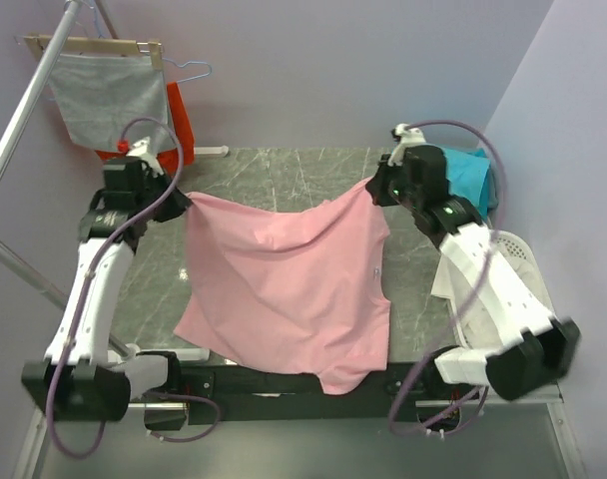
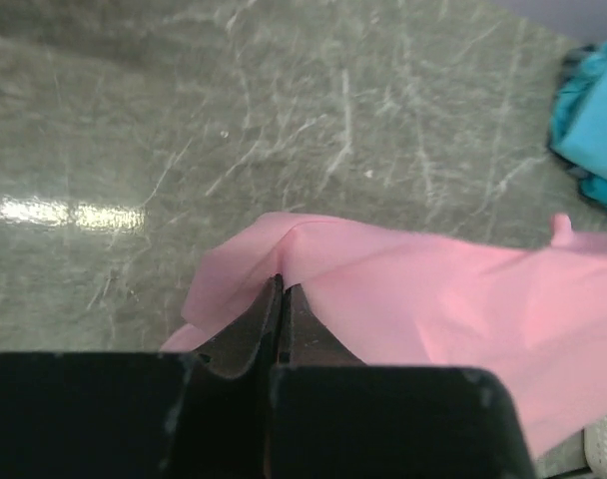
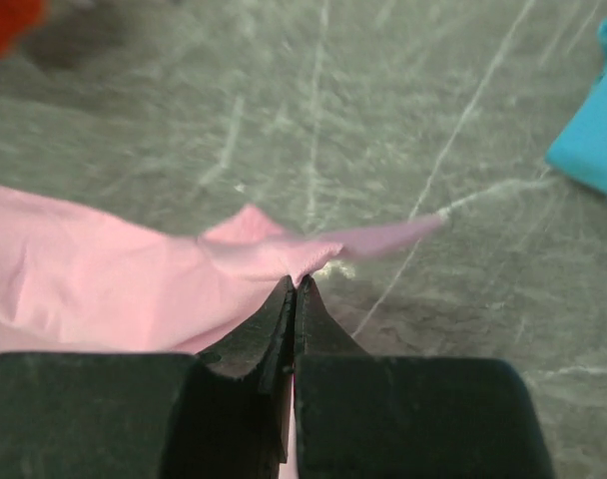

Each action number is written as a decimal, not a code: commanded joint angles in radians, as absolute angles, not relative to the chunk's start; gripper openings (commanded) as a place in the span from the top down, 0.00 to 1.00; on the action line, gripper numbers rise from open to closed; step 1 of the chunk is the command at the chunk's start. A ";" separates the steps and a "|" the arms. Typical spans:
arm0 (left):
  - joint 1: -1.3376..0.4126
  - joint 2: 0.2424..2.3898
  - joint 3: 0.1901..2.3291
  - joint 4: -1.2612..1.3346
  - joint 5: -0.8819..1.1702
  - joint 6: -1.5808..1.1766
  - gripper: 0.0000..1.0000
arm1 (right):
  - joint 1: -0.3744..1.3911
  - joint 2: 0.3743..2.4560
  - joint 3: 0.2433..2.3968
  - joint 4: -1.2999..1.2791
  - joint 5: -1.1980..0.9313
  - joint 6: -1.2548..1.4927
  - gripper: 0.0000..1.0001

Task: Fold and stack the t-shirts
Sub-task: Flatten out the tshirt

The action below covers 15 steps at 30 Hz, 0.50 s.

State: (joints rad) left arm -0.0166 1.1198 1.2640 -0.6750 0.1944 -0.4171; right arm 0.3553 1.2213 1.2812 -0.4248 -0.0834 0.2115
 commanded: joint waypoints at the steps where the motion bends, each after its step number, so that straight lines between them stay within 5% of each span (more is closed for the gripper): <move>1: -0.018 1.247 1.187 -0.447 0.169 -0.497 0.99 | 0.341 1.397 1.290 -0.253 -0.002 0.209 1.00; 15: -0.026 1.868 1.386 -0.124 0.055 -0.558 0.99 | 0.253 2.095 1.854 -0.290 0.156 0.222 1.00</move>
State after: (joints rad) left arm -0.0177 1.7779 1.2564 -0.2913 0.1066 -0.5392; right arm 0.2722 2.0277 1.6527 -0.3260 0.0402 0.2226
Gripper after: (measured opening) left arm 0.016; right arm 0.008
